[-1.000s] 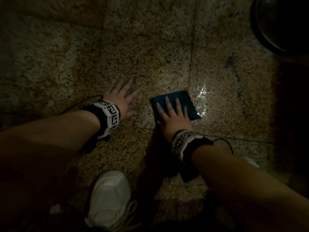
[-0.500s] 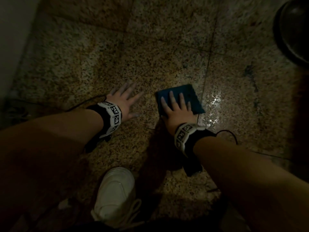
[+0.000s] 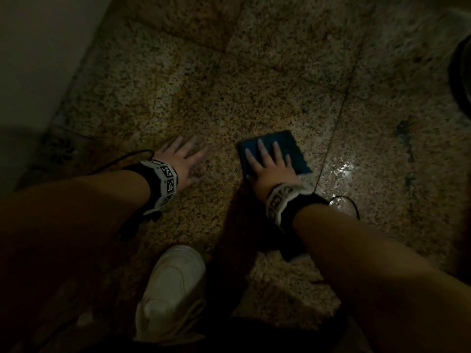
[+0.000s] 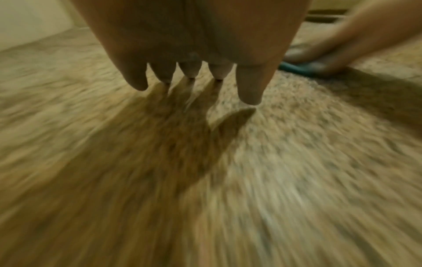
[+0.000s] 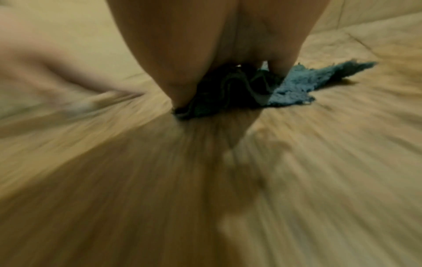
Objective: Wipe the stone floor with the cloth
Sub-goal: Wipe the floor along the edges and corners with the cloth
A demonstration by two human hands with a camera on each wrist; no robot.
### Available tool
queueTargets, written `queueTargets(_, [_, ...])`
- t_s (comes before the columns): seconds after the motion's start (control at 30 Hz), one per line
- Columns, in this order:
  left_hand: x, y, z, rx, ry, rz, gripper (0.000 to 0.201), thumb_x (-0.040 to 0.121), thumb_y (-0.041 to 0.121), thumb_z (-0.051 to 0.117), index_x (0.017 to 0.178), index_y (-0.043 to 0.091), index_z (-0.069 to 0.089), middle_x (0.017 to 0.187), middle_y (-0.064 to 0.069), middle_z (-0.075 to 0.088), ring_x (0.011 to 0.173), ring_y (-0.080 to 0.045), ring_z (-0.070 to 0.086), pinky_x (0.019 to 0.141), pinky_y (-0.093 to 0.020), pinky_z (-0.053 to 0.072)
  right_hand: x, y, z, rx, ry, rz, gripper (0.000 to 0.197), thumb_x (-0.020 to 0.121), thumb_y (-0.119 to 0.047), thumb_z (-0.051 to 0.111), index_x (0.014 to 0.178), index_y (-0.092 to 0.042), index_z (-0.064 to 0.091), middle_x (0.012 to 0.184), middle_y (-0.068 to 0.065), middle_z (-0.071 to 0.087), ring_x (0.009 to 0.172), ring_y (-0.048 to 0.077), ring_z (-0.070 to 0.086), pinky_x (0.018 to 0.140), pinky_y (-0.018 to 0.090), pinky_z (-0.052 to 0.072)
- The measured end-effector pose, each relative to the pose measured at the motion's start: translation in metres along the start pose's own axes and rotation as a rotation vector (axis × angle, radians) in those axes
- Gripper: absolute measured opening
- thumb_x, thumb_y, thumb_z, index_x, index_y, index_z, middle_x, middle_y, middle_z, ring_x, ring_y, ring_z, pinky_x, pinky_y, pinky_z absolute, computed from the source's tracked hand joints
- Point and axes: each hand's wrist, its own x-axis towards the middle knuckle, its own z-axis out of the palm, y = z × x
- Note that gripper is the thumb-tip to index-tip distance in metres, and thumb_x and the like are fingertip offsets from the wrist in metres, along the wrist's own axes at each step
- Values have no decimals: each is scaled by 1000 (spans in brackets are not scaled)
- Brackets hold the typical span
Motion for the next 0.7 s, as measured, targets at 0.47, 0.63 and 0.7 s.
queueTargets(0.47, [-40,-14,40,-196,4,-159,78,96,60,26,150,22,-16,157,-4,-22,144,-30,-16,117,-42,0,2,-42,-1,-48,-25,-62,71,103,-35,34,147,-34,-20,151,-2,-37,140,34,-29,115,53,-4])
queueTargets(0.63, [-31,21,17,-43,52,-1,85,94,60,32,149,20,-20,156,-3,-24,144,-27,-17,118,-39,-2,-13,-51,-24,81,-113,-101,54,103,-27,37,153,-25,14,160,3,-4,146,29,3,115,44,21])
queueTargets(0.7, [-28,39,8,-19,102,65,88,93,62,32,148,18,-21,154,-5,-28,144,-27,-19,117,-38,-4,-16,-26,-48,190,74,-62,40,104,-26,33,141,-14,42,147,12,38,129,29,42,93,36,41])
